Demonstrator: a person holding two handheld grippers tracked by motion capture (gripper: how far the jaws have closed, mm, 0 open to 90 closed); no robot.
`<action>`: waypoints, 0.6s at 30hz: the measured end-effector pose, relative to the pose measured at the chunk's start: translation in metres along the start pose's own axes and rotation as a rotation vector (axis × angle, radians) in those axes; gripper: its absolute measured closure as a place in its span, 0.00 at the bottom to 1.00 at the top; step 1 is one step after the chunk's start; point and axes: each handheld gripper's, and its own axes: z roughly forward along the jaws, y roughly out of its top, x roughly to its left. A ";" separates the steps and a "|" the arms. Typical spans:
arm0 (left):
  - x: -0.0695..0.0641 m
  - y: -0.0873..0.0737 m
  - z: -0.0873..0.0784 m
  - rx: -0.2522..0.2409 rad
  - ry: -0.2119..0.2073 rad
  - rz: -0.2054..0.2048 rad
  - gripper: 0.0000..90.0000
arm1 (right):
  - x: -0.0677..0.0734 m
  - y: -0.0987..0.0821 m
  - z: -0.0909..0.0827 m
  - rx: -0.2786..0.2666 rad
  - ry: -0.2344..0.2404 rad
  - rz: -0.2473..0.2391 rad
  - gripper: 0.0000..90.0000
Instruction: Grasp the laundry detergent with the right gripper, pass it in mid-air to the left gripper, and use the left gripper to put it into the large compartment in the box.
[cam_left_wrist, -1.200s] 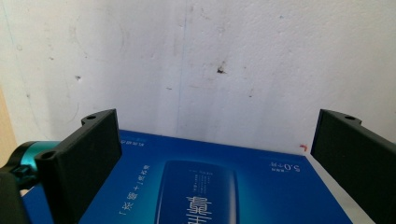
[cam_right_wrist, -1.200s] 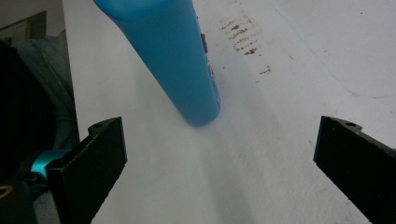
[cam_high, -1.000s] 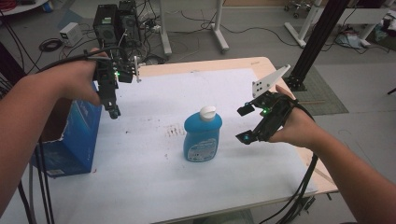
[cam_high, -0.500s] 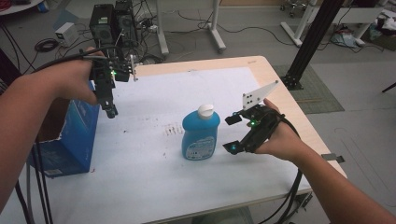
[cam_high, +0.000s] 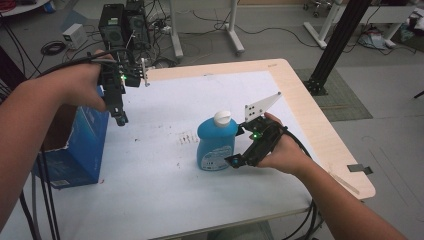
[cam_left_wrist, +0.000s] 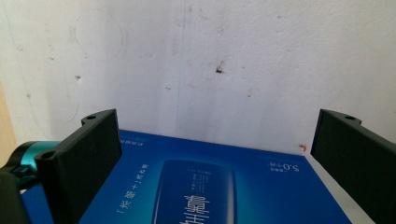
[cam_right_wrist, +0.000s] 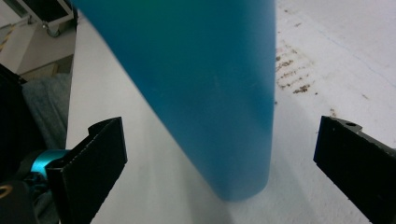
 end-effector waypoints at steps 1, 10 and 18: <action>0.000 0.000 0.000 0.001 0.000 0.001 0.02 | -0.001 0.000 0.001 -0.007 0.000 0.002 0.02; 0.000 0.001 0.000 -0.003 0.000 0.004 0.02 | -0.002 0.002 0.014 -0.034 0.013 -0.009 0.02; 0.000 -0.001 0.000 -0.004 0.000 -0.002 0.02 | -0.003 0.003 0.021 -0.056 0.014 -0.021 0.02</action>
